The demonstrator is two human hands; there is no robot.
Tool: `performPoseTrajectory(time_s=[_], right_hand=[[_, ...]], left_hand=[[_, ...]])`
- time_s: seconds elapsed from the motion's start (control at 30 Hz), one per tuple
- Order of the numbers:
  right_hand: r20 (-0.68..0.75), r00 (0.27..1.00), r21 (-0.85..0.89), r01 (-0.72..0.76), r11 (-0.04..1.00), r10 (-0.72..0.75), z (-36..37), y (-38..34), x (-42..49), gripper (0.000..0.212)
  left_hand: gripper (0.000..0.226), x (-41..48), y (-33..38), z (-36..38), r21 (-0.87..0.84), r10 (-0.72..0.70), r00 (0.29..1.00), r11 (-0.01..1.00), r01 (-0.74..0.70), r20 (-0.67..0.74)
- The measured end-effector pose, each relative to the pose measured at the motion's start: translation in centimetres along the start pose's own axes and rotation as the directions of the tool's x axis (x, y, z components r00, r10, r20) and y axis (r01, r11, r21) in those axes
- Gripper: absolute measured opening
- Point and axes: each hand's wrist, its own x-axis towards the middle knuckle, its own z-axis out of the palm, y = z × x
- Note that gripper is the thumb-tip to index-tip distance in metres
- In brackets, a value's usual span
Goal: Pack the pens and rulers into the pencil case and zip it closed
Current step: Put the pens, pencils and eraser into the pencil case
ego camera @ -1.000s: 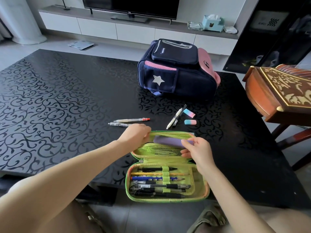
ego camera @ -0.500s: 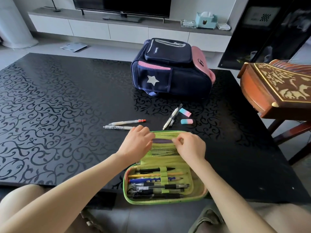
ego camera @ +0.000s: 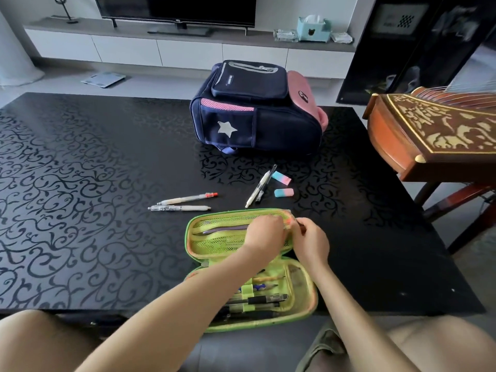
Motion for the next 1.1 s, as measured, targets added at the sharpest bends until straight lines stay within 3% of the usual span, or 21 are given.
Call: performPoseTrajectory(time_s=[0.1,0.33,0.53,0.67,0.77,0.83,1.0,1.1], right_hand=[[-0.053,0.997,0.059,0.064,0.996,-0.061,0.3,0.5,-0.4,0.024],[-0.088,0.991,0.007,0.105,0.994,-0.104,0.9,0.9,-0.1,0.025],[-0.052,0.99,-0.105,0.124,0.987,-0.13,0.7,0.9,-0.1,0.025],[-0.017,0.984,-0.208,0.17,0.963,-0.177,0.5,0.5,-0.2,0.024],[-0.019,0.985,-0.272,0.16,0.949,-0.171,0.3,0.5,-0.2,0.023],[-0.019,0.988,-0.31,0.142,0.94,-0.155,0.4,0.4,-0.1,0.021],[-0.001,0.991,-0.414,0.118,0.903,-0.13,0.2,-0.5,-0.3,0.018],[-0.091,0.954,-0.523,0.199,0.829,-0.286,-0.1,-2.3,0.6,0.023]], left_hand=[[0.024,0.9,1.5,0.2,0.234,-0.016,0.997,0.972,-0.001,0.073],[0.051,2.2,1.9,1.7,0.306,0.014,0.993,0.951,-0.049,0.118],[0.032,1.0,0.7,0.2,0.346,0.051,0.995,0.935,-0.077,0.082],[0.032,-0.3,-2.3,-1.0,0.538,0.306,0.945,0.781,-0.318,0.114],[0.032,-1.9,-6.4,-2.4,0.625,0.412,0.891,0.649,-0.434,0.19],[0.033,-3.4,-9.6,-3.8,0.693,0.458,0.873,0.574,-0.437,0.171],[0.042,-6.8,-15.9,-5.4,0.655,0.359,0.933,0.706,-0.269,-0.003],[0.026,-7.3,-16.3,-5.3,0.461,0.197,0.952,0.885,-0.069,-0.235]])
